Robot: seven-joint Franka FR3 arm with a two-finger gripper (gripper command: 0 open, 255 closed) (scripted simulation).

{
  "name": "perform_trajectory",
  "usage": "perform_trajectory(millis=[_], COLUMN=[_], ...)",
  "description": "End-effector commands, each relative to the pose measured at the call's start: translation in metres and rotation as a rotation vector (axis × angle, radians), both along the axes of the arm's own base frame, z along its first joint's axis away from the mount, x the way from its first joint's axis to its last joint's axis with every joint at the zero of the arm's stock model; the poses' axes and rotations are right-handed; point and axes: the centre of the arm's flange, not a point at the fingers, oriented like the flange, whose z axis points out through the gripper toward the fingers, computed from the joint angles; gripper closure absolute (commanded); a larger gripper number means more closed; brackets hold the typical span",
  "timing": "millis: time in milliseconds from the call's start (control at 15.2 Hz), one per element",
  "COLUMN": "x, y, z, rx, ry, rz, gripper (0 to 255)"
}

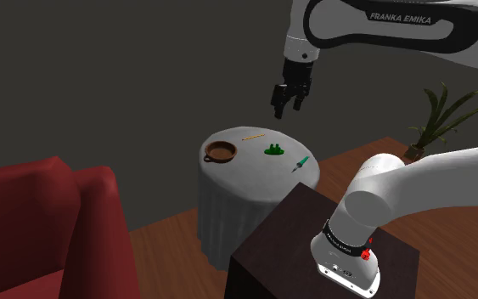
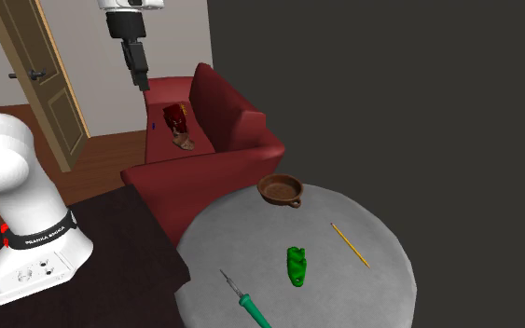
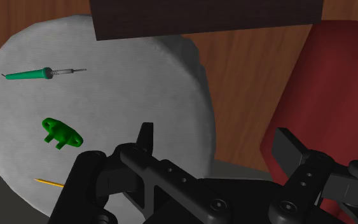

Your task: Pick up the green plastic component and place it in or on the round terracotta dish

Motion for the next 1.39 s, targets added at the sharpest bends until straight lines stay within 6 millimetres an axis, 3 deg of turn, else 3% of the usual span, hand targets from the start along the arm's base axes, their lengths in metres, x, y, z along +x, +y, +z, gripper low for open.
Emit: perform_trajectory(millis=[0, 1320], x=[0.0, 0.097], y=[0.0, -0.181], z=[0.0, -0.169], rx=[0.0, 0.011], ry=[0.0, 0.014], rz=[0.0, -0.033], gripper=[0, 0])
